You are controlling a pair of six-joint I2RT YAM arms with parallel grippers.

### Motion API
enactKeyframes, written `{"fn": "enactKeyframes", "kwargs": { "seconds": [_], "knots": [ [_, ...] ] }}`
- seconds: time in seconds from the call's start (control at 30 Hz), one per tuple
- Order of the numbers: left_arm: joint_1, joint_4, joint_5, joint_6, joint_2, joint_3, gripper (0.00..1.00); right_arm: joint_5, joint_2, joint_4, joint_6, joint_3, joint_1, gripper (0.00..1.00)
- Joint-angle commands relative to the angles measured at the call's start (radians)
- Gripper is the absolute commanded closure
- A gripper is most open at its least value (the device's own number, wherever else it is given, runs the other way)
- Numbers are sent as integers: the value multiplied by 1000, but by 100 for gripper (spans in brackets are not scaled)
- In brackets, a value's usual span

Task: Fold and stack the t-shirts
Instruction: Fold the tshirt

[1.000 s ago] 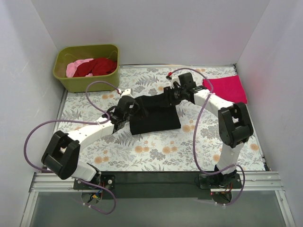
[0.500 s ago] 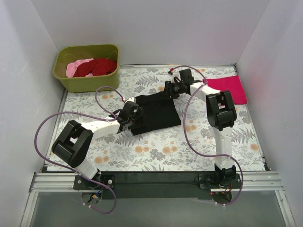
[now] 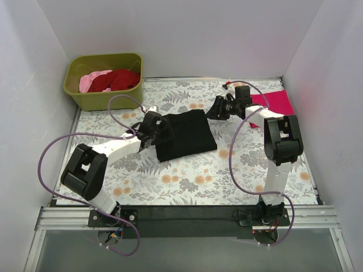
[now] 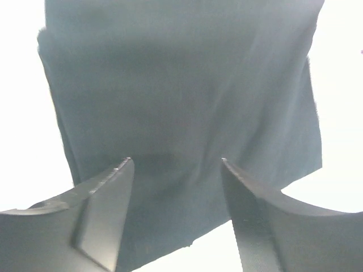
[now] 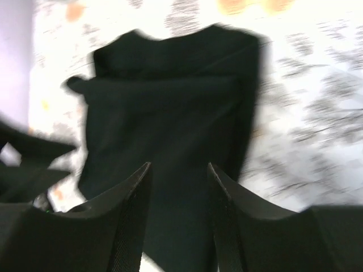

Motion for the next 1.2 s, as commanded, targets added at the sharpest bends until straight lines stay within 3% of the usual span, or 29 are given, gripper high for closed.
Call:
{"fn": "enactKeyframes", "kwargs": {
  "seconds": [0.0, 0.2, 0.5, 0.73, 0.87, 0.93, 1.03, 1.17],
  "knots": [
    [65, 28, -2, 41, 9, 97, 43, -109, -146, 167, 67, -99, 15, 59],
    [122, 57, 44, 51, 199, 205, 56, -197, -198, 204, 97, -275, 35, 63],
    [205, 53, 124, 49, 367, 312, 75, -172, -151, 243, 63, -576, -5, 66],
    [247, 51, 162, 32, 394, 321, 78, -155, -206, 246, 41, -702, -46, 69],
    [247, 59, 241, 32, 355, 329, 69, -188, -273, 246, 55, -690, -46, 69],
    [236, 102, 282, 63, 312, 308, 53, -201, -327, 246, 69, -637, -42, 69],
    [216, 158, 297, 78, 212, 257, 41, -231, -347, 247, 87, -548, -20, 68],
    [193, 168, 307, 31, 89, 171, 39, -249, -254, 250, 89, -322, 30, 68]
  ]
}}
